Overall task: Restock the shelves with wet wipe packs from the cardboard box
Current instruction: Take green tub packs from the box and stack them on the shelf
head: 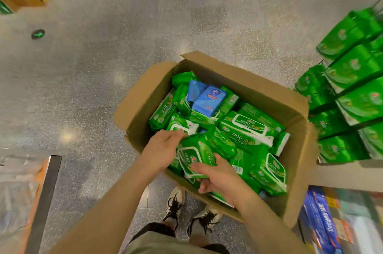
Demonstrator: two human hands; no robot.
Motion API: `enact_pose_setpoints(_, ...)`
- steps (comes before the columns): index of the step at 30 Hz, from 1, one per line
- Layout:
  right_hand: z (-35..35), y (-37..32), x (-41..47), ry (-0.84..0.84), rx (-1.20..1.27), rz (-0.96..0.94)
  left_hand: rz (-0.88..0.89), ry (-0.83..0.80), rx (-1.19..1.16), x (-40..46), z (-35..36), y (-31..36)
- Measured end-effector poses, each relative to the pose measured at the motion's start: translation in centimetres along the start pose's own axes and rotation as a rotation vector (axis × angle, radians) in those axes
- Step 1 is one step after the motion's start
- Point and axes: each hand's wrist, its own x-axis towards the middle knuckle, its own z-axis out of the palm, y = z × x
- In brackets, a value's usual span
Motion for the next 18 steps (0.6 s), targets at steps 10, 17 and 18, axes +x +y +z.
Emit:
enact_pose_setpoints(10,-1.8,-2.1,-4.6,-0.235,0.051,0.009,-0.238,-0.401,-0.859,-0.1,3.8,-0.8)
enact_pose_setpoints(17,-2.3,-1.6,-1.6,0.28,-0.411,-0.132,-0.392,-0.25,-0.928,2.3,1.1,-3.8)
enact_pose_setpoints(18,-2.5,-1.7,-0.6,0.405,-0.488,-0.179,-0.405,-0.223,-0.933,2.8,0.3,-4.2)
